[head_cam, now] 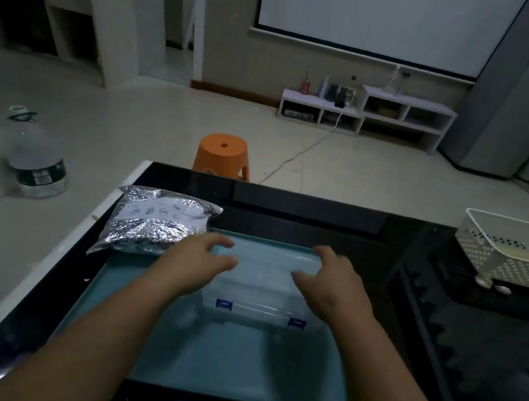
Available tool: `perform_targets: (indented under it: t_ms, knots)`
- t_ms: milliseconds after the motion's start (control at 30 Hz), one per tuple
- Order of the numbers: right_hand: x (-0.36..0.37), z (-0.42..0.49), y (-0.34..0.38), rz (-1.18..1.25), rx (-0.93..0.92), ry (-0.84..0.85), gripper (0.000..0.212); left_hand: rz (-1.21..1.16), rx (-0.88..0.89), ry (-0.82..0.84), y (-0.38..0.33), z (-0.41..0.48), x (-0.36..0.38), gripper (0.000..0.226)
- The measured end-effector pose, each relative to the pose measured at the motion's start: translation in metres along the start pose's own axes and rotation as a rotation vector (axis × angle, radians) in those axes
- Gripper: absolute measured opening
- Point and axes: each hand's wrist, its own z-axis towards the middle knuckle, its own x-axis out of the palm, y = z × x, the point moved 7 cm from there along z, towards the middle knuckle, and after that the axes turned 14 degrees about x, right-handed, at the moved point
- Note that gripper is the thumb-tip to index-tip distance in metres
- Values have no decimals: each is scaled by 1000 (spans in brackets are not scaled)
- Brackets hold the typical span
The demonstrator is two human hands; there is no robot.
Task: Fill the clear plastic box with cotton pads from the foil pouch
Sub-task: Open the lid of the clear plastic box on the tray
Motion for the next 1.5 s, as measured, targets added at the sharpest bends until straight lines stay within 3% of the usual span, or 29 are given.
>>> perform_targets:
  t_ms: [100,167,333,667,767,967,1367,1500]
  knots:
    - [24,5,-23,-239,184,239,78,112,-76,194,9,-5,17,46]
    - [33,1,-27,-263,222,345,76,110,-98,276,12,-9,29,50]
    - [46,2,-28,-227,257,471,76,108,-88,308,14,-7,41,57]
    - [49,13,-31,-143,251,494,76,142,-140,409,26,-5,54,73]
    - [50,15,-34,-63,298,504,72,123,-162,397,34,-4,58,84]
    - [56,17,-33,-34,312,510,68,103,-202,344,43,-3,61,82]
    - [48,7,-23,-90,285,519,72,193,-189,342,34,-5,61,73]
    - [51,5,-24,-251,235,433,85,250,-152,398,33,-8,60,79]
